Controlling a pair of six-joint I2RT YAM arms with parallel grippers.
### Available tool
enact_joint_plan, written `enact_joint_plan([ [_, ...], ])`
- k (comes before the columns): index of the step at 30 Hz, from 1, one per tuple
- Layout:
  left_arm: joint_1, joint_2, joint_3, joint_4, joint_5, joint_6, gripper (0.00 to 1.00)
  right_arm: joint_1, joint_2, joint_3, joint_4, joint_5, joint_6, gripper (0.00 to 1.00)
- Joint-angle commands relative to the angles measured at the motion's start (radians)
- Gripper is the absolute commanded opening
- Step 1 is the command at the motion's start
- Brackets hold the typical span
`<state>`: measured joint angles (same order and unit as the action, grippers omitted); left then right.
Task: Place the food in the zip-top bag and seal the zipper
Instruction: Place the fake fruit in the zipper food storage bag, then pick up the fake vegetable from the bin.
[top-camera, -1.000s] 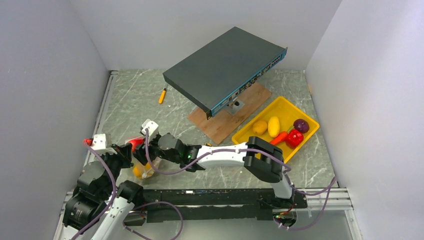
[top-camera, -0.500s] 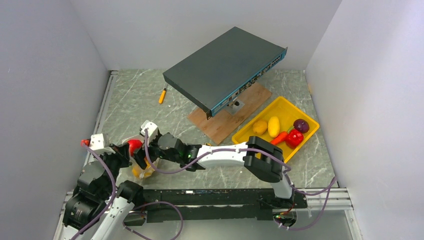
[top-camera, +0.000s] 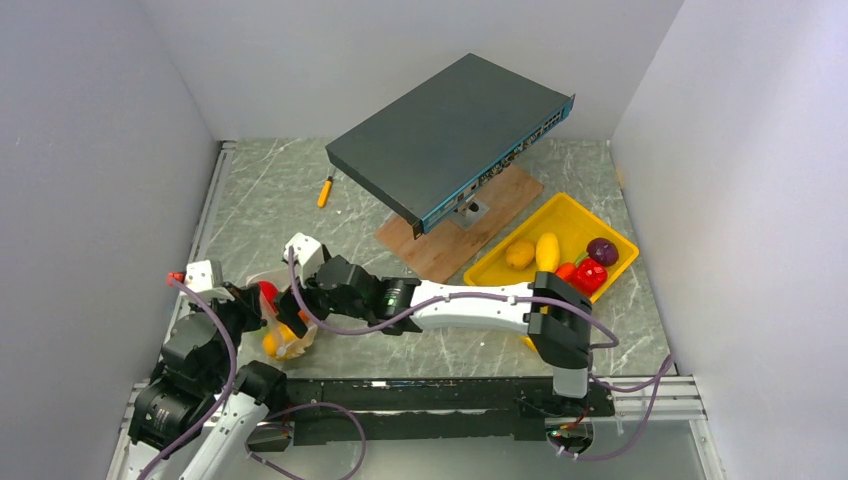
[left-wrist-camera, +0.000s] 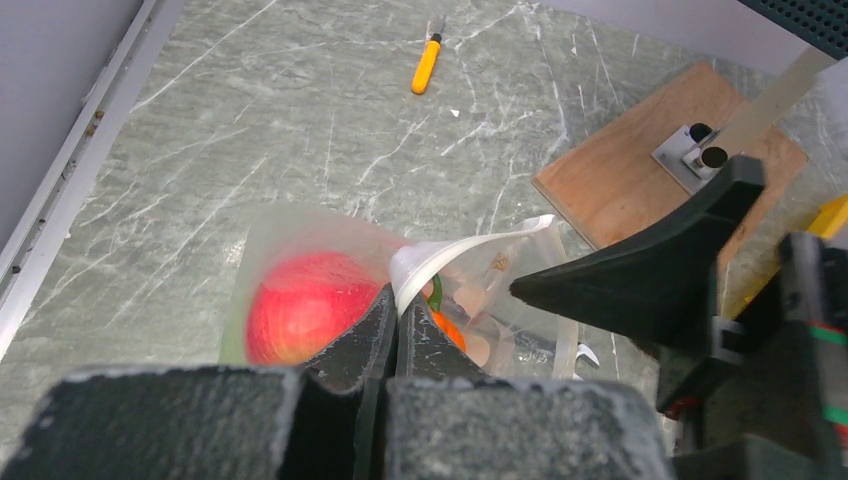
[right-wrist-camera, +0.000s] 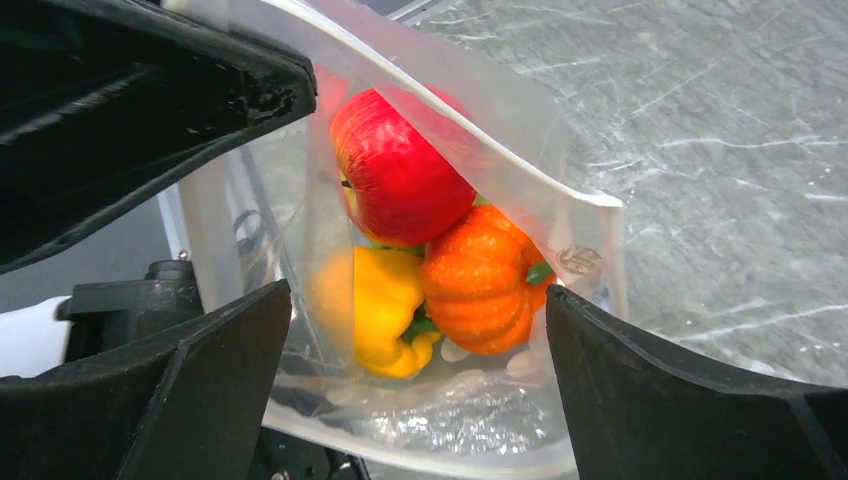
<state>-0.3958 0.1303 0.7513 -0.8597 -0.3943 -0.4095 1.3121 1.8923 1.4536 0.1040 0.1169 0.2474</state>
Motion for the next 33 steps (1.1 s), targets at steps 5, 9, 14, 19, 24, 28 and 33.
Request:
enact_joint_plan([
  [5, 0.005, -0.015, 0.018, 0.021, -0.026, -0.018, 0.0, 0.001, -0.111, 0.05, -0.139, 0.029, 0.004, 0.97],
  [9, 0.005, -0.027, 0.016, 0.024, -0.03, -0.017, 0.0, 0.001, -0.18, 0.016, -0.201, 0.026, 0.009, 0.95],
  [14, 0.005, -0.029, 0.017, 0.023, -0.03, -0.017, 0.0, 0.001, -0.357, -0.098, -0.294, 0.103, 0.039, 0.96],
  [19, 0.005, -0.026, 0.018, 0.021, -0.03, -0.017, 0.0, -0.002, -0.596, -0.284, -0.423, 0.278, 0.103, 0.96],
  [24, 0.005, -0.043, 0.011, 0.04, -0.002, 0.0, 0.0, -0.05, -0.828, -0.465, -0.601, 0.606, 0.338, 0.97],
  [28, 0.006, -0.049, 0.009, 0.045, 0.009, 0.008, 0.0, -0.241, -1.001, -0.629, -0.699, 0.636, 0.584, 0.97],
  [33, 0.005, -0.052, 0.011, 0.046, 0.015, 0.011, 0.0, -0.538, -1.085, -0.715, -0.793, 0.621, 0.68, 0.95],
])
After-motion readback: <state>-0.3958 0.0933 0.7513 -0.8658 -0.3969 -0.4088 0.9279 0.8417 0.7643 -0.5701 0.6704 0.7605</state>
